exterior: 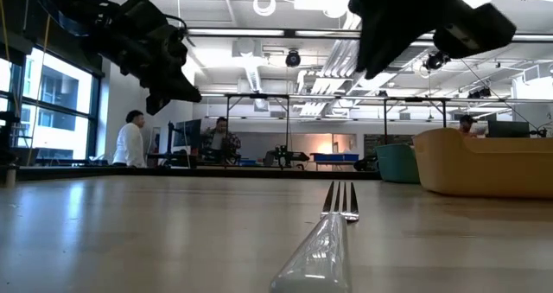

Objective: Sort silverware by color (type)
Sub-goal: Put the white fork into the orange bin

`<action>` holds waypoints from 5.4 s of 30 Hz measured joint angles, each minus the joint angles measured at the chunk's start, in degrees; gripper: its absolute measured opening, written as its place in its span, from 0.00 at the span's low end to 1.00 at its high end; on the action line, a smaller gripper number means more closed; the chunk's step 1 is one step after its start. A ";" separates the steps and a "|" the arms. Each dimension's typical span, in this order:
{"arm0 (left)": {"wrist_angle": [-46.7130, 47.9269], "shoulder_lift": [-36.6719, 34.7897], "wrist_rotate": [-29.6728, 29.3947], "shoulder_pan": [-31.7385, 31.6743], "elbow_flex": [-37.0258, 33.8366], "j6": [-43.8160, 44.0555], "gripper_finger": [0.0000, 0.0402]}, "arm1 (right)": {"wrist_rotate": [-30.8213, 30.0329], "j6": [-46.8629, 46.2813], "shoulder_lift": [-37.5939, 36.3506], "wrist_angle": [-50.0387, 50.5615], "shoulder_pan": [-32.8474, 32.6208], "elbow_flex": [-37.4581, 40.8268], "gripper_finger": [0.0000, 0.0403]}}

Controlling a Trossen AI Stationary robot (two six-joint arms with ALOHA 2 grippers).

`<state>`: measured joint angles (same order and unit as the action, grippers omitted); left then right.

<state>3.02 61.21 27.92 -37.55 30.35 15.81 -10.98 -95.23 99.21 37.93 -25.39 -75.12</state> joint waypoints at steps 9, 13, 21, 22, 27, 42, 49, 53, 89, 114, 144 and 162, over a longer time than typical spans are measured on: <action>0.90 0.00 0.11 -0.32 0.00 -0.98 0.00 | 7.57 -7.43 17.02 1.76 -2.34 -15.29 0.26; 2.20 0.00 0.22 -0.32 0.00 -1.03 0.00 | 8.71 -8.86 22.83 1.83 -2.29 -20.20 0.32; 3.36 0.00 0.26 -0.32 0.00 -1.62 0.00 | 11.63 -14.85 26.61 8.20 -2.27 -23.08 0.33; 3.66 0.00 0.24 -0.32 0.00 -1.60 0.00 | 11.69 -15.10 26.91 8.21 -2.14 -23.06 0.33; 3.76 0.00 0.25 -0.32 0.00 -1.57 0.00 | 11.10 -13.96 27.78 6.51 -1.54 -22.97 0.33; 6.20 0.00 0.23 -0.32 0.00 -2.53 0.00 | 14.26 -12.25 28.62 13.52 -0.50 -22.95 0.30; 6.21 0.00 0.22 -0.32 0.00 -2.45 0.00 | 18.41 -3.28 28.59 16.62 -0.15 -23.12 0.20; 6.92 0.00 0.23 -0.32 0.00 -2.41 0.00 | 18.31 -3.12 27.32 15.74 -0.11 -23.12 0.17; 9.42 0.02 0.18 -0.32 0.00 -0.98 0.00 | 11.57 -10.18 28.76 16.84 -2.37 -21.73 0.15; 9.14 0.02 -1.55 -0.32 0.00 -2.08 0.00 | 18.11 1.12 26.16 14.34 -3.02 -22.01 0.00; 9.18 0.00 -2.91 -0.30 0.00 -4.14 0.00 | 23.54 37.35 0.51 37.42 -17.57 -12.60 0.00; 9.18 0.00 -2.92 -0.23 0.00 -3.95 0.00 | 25.57 49.10 -1.85 8.46 -24.66 11.39 0.00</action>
<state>12.20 61.21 25.00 -37.78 30.35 11.86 14.59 -46.14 97.36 46.39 -50.04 -63.72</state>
